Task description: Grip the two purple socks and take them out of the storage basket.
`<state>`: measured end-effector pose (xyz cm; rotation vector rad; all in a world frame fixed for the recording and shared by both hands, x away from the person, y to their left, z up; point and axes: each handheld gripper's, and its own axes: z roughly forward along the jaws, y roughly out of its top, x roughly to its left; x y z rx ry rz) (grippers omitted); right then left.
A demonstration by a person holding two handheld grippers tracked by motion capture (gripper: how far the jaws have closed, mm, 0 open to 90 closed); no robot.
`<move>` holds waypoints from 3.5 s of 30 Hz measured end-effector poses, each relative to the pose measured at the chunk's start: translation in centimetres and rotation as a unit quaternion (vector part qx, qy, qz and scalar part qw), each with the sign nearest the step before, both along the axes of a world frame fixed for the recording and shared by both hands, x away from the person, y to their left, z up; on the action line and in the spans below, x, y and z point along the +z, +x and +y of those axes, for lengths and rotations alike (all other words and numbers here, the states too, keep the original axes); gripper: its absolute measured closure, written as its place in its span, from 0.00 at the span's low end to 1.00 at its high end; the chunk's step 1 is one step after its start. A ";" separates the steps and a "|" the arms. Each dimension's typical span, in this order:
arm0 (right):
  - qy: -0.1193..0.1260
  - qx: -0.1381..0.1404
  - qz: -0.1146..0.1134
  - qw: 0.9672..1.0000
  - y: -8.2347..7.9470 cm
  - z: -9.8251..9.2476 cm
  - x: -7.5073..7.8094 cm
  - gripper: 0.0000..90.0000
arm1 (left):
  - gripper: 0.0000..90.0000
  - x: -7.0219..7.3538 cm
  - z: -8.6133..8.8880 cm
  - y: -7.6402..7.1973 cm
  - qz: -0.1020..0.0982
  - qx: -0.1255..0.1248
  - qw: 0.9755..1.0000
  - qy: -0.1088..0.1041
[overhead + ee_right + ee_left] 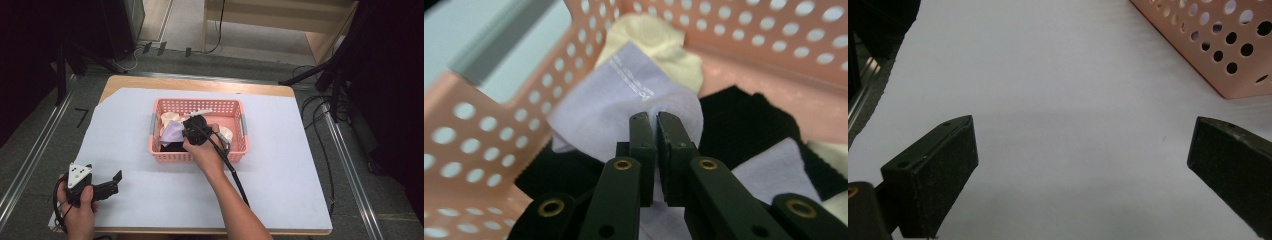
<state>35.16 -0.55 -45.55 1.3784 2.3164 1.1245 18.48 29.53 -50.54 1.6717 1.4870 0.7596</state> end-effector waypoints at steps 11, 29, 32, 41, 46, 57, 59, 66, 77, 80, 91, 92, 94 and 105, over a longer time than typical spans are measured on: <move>0.065 -0.017 -0.094 0.993 -1.7 -3.9 2.0 0.97 | 0.01 0.0 -0.1 0.1 0.003 -0.001 1.000 0.006; 0.017 -0.101 -0.073 0.992 -1.4 -10.0 1.7 0.65 | 0.01 0.0 -0.2 0.1 0.006 -0.003 1.000 0.010; 0.031 -0.079 -0.070 0.994 -1.4 -8.8 1.5 0.63 | 0.01 0.0 -0.3 0.1 0.005 -0.004 1.000 0.010; 0.056 -0.061 0.001 0.997 -1.0 -5.5 0.2 0.55 | 0.01 0.0 -0.2 0.1 0.006 -0.005 1.000 0.010; 0.015 -0.056 0.039 0.998 -0.9 -4.7 -0.1 0.92 | 0.01 0.0 -0.2 0.1 0.008 -0.005 1.000 0.009; 0.026 -0.160 -0.002 0.987 -0.7 -9.7 1.4 0.89 | 0.01 0.0 -0.2 0.2 0.010 -0.007 1.000 0.011; -0.009 -0.176 -0.004 0.984 -0.5 -10.4 0.8 0.88 | 0.01 0.0 -0.2 0.2 0.010 -0.007 1.000 0.011; -0.035 -0.169 -0.007 0.985 -0.7 -10.7 0.0 0.75 | 0.01 0.0 -0.3 0.2 0.009 -0.010 1.000 0.012; -0.055 -0.135 0.023 0.989 0.0 -9.0 -0.7 0.58 | 0.01 0.0 -0.3 0.2 0.010 -0.010 1.000 0.015; -0.078 -0.139 0.025 0.987 0.2 -8.4 -0.9 0.55 | 0.01 0.0 -0.3 0.2 0.009 -0.012 1.000 0.012; -0.105 -0.128 0.038 0.985 0.6 -8.1 -1.5 0.74 | 0.10 -0.1 -0.3 0.2 0.009 -0.006 1.000 0.014; -0.105 -0.126 0.042 0.986 0.7 -8.3 -1.5 0.81 | 0.12 0.0 -0.3 0.2 0.010 -0.006 1.000 0.015; -0.085 -0.129 0.045 0.987 0.7 -8.8 -1.4 0.88 | 0.12 0.0 -0.3 0.2 0.010 -0.006 1.000 0.016; 0.027 -0.140 -0.048 0.989 -0.6 -10.9 -0.6 0.91 | 0.10 0.0 -0.2 0.1 0.006 0.004 1.000 0.010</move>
